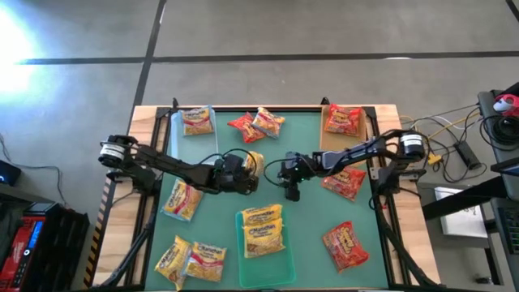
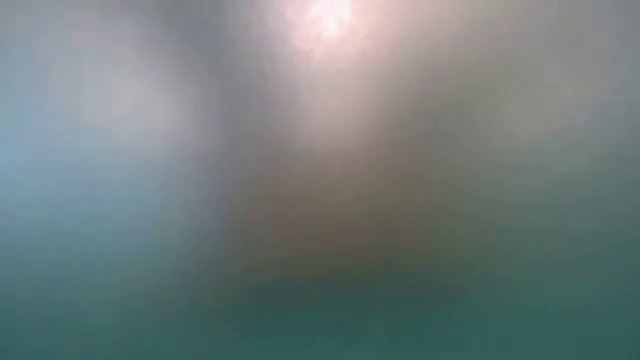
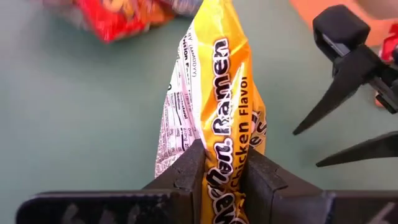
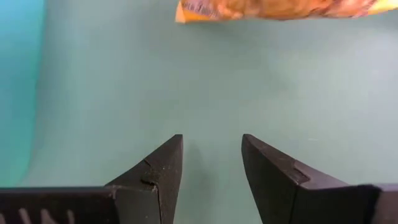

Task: Sort Maruchan noodles
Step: Put the top yellow noodle pack into the green bin

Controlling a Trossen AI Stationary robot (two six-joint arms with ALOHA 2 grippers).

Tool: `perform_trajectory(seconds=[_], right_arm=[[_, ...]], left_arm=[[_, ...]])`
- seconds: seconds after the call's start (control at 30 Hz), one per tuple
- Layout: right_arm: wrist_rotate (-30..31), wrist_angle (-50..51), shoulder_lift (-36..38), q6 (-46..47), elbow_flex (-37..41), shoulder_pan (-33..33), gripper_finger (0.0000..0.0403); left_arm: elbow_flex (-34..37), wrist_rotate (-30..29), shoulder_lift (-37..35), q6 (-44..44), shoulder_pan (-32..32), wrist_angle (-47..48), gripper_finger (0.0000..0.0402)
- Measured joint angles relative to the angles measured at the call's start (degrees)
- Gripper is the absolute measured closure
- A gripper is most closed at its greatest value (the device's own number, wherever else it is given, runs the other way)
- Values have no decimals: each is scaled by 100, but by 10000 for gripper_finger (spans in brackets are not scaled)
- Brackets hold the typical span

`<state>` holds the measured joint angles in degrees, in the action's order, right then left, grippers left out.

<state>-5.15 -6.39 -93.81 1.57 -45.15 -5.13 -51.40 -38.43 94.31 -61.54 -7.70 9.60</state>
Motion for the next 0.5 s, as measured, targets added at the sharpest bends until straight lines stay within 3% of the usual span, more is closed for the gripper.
perform_trajectory(seconds=[0.33,0.4,0.5], right_arm=[[1191,1521,1285,588,158,826,248],[1326,1659,1488,799,234,1042,248],[1416,1688,1738,1096,446,1388,248]], left_arm=[[-10,-818,-480,1691,-3,-1177,345],[-13,-769,-616,2135,-8,-1610,345],[-17,-171,-798,2642,-129,-2171,345]])
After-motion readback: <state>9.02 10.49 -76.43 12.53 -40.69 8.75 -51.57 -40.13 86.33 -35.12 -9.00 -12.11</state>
